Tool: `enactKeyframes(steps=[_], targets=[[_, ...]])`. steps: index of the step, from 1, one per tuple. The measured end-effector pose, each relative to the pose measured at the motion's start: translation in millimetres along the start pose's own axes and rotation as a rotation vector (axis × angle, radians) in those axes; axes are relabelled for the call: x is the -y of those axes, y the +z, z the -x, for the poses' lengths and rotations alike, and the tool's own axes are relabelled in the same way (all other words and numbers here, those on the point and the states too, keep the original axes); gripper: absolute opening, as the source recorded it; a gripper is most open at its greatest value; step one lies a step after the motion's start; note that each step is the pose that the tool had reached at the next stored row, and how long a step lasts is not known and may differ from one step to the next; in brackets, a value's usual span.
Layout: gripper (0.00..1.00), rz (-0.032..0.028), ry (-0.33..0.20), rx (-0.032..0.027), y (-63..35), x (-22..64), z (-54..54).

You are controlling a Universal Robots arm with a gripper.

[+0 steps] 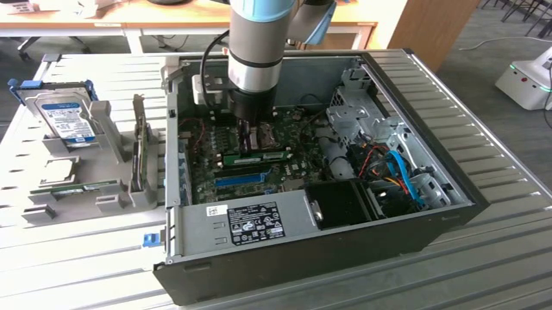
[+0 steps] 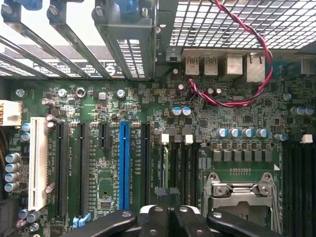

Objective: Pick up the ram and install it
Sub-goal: 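Press down the ram until it locks into place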

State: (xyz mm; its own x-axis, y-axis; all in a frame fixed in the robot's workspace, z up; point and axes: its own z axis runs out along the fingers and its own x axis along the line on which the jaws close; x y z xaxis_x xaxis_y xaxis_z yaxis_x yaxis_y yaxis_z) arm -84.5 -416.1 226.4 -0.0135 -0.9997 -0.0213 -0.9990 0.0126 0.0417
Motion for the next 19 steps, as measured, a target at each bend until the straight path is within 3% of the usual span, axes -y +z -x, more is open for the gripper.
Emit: enactKeyframes(steps=[19], targets=[[0.11, 0.0001, 0.000, 0.0001, 1.6, 0.1, 0.0]])
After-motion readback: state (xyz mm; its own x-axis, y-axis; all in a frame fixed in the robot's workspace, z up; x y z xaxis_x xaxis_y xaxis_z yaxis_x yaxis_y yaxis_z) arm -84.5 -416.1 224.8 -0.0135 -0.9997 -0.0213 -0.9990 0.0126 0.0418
